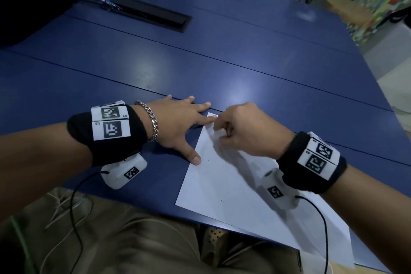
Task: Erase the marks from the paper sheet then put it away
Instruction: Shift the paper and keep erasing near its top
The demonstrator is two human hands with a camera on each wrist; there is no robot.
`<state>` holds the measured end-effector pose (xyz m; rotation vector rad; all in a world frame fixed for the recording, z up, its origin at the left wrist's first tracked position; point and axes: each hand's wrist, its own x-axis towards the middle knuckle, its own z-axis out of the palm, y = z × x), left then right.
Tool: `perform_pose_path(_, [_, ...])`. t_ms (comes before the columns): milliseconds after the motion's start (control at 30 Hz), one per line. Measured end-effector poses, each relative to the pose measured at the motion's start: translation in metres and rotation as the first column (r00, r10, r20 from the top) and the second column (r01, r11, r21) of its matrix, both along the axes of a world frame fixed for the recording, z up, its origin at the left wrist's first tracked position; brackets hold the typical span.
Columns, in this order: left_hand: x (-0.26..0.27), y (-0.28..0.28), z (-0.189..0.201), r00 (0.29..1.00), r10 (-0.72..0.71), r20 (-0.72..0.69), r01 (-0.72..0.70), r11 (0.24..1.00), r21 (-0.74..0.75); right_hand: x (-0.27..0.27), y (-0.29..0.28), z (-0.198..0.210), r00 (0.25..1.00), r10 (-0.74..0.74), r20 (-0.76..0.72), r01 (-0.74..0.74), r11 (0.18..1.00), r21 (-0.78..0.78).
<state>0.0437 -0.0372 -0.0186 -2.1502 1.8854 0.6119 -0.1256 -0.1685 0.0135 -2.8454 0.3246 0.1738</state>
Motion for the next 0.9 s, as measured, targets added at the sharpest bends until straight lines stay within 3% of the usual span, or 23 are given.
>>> perform_pose_path(100, [-0.001, 0.0, 0.0, 1.0, 0.004, 0.0, -0.004, 1.0, 0.002, 0.001, -0.002, -0.004, 0.998, -0.054, 0.045, 0.054, 0.998, -0.006])
perform_pose_path(300, [0.0, 0.0, -0.001, 1.0, 0.01, -0.006, -0.01, 1.0, 0.0, -0.005, 0.014, 0.0, 0.992, 0.114, -0.059, -0.113, 0.993, 0.024])
perform_pose_path(500, [-0.002, -0.001, 0.001, 1.0, 0.016, 0.002, -0.016, 1.0, 0.016, 0.002, -0.006, -0.004, 0.999, -0.036, 0.011, 0.037, 0.998, -0.051])
perform_pose_path(700, [-0.001, 0.0, 0.0, 1.0, 0.012, 0.001, -0.012, 1.0, 0.019, -0.011, 0.017, 0.001, 0.982, 0.16, -0.103, -0.155, 0.987, 0.047])
perform_pose_path(900, [-0.004, 0.0, 0.003, 1.0, 0.008, 0.022, -0.009, 0.999, 0.047, -0.001, -0.013, -0.006, 0.999, -0.045, 0.027, 0.046, 0.998, -0.035])
